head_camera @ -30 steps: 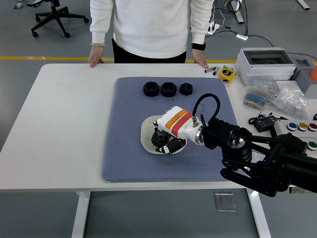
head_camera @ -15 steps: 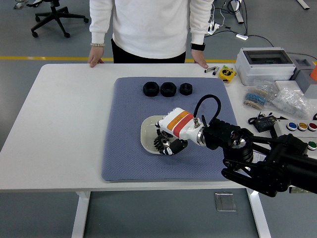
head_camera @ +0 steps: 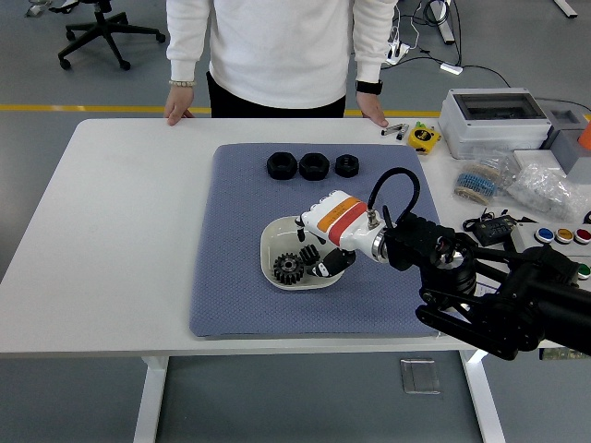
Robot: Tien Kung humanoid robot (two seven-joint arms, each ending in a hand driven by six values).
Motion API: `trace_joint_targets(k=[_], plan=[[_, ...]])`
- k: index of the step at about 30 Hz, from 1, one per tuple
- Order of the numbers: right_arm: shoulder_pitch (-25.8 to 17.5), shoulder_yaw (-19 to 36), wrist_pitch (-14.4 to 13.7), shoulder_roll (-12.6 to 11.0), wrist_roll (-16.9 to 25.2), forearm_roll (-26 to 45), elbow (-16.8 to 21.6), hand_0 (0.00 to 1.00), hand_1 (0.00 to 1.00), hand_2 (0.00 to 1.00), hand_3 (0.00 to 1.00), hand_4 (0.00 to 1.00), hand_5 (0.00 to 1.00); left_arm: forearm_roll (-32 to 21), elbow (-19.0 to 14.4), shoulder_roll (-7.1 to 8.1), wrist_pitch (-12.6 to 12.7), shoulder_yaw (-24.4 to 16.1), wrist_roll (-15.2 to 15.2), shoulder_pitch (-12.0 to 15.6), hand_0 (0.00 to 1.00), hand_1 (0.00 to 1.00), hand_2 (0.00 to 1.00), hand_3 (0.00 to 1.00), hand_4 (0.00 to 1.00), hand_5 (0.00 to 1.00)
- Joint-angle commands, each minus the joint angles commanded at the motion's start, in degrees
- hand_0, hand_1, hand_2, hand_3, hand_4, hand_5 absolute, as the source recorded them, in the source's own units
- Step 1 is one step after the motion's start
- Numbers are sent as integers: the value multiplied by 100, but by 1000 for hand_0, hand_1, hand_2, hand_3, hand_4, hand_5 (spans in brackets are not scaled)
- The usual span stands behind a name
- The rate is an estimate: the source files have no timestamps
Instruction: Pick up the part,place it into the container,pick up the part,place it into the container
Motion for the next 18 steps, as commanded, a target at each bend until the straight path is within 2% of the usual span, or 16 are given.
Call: trace_joint_targets(k=[6,10,11,12,16,17,18], plan=[[-170,388,-307,-183,-3,406,68,46,169,415,545,861,372,-56,0,-10,8,23,-14,-13,835,766,806,585,506,745],[-377,604,-715,-300,-8,1366,29,46,169,415,545,861,372,-47,0,-14,3,14,-13,-1,835,766,806,585,506,745],[-437,652,-817,-327,27,1627,48,120,253,465,533,853,389,-47,0,-15,2,18,-11,2,835,765,807,585,509,750],[-491,694,-891,-353,80,1851,76,120,253,465,533,853,389,-48,0,-15,0,21,-10,2,835,765,807,585,509,750],[-764,913,-989,-498,489,2800,307,120,253,465,533,853,389,-34,0,-22,-5,3,-8,7,835,765,807,585,509,750],[-836,969,-977,-530,629,3023,377,308,486,646,592,957,529,-34,0,-24,-4,-3,-10,8,835,767,808,585,505,745],[-931,1049,-931,-558,808,3284,466,308,486,646,592,957,529,-40,0,-28,-3,-9,-15,10,835,767,808,585,505,745]])
